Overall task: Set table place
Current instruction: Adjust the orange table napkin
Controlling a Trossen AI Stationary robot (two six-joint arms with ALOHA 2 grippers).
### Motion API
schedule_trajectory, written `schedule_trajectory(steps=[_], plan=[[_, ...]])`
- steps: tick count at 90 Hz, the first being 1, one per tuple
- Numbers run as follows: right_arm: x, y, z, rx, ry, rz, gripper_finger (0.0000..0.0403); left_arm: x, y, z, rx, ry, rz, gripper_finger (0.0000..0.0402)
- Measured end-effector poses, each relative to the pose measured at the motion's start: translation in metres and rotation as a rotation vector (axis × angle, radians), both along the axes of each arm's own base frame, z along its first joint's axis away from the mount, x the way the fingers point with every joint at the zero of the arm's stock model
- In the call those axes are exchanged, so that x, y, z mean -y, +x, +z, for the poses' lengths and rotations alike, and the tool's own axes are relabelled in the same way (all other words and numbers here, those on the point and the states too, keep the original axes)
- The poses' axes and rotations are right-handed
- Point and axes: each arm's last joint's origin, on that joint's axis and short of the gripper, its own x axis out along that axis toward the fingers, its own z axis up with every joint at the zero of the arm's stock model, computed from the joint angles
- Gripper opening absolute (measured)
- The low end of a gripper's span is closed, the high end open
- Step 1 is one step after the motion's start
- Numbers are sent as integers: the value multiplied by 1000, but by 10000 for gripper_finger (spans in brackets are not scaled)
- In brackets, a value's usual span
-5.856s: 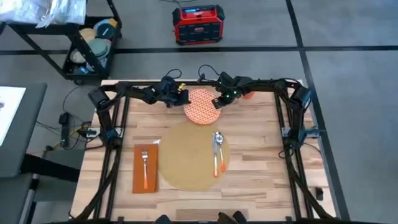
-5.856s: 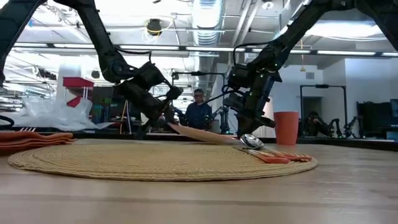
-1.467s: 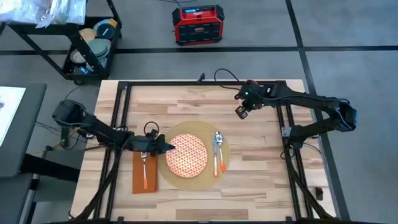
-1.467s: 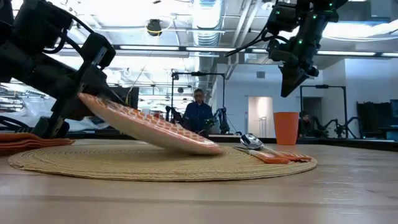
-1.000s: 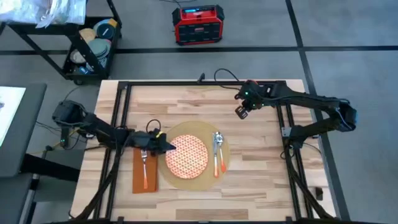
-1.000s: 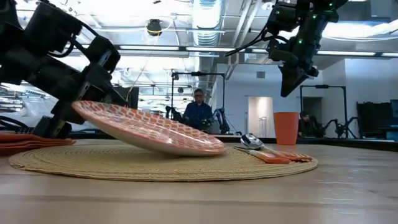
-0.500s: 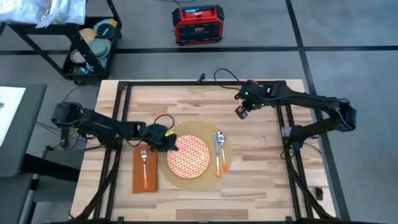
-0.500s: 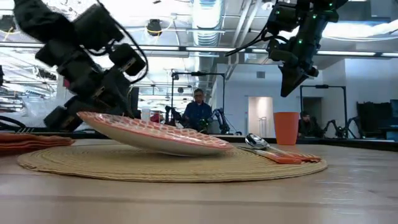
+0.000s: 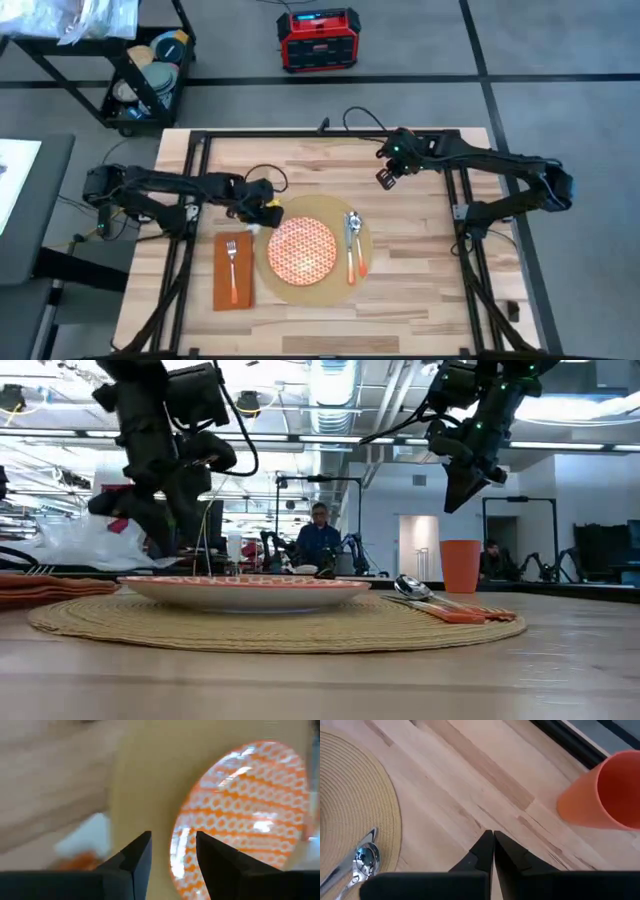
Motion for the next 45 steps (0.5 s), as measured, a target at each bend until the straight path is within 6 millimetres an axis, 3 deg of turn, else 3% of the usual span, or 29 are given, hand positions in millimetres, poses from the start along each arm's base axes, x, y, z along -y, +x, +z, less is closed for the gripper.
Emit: schedule_trajectory(steps=[19,30,45], plan=[[14,-8,0,-20,-7,3,0,-3,-9,34,-110,39,-52,118],[18,-14,-2,-37,33,-11,0,26,-24,61,-150,23,-35,108],[19,-17,-3,-60,40,-8,0,76,-40,57,-246,40,-44,27]])
